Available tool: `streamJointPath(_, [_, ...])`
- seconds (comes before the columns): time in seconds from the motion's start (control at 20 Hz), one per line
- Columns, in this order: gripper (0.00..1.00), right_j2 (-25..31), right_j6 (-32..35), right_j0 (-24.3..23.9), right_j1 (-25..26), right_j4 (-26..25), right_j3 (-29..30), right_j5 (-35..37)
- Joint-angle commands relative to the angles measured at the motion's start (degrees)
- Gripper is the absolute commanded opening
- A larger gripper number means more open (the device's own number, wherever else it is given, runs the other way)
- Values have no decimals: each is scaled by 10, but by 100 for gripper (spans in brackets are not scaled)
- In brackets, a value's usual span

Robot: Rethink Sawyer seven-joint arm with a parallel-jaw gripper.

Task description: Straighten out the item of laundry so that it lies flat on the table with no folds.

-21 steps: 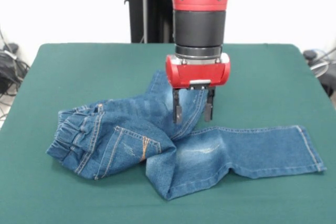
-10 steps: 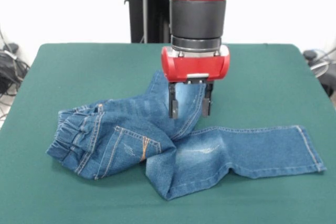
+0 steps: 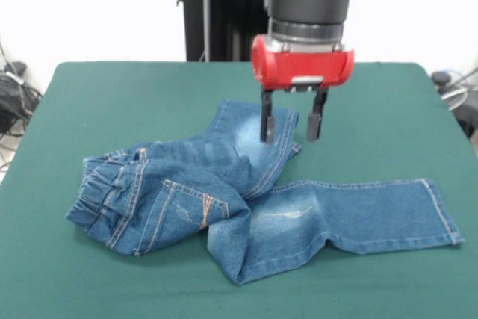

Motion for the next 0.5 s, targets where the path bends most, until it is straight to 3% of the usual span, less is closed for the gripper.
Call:
streamJointPath(0.05, [100, -30, 104, 18, -9, 22, -23, 103])
streamJointPath(0.3, [100, -26, 112, 13, -4, 14, -5, 75])
streamJointPath(0.5, [100, -40, 115, 29, -31, 13, -6, 113])
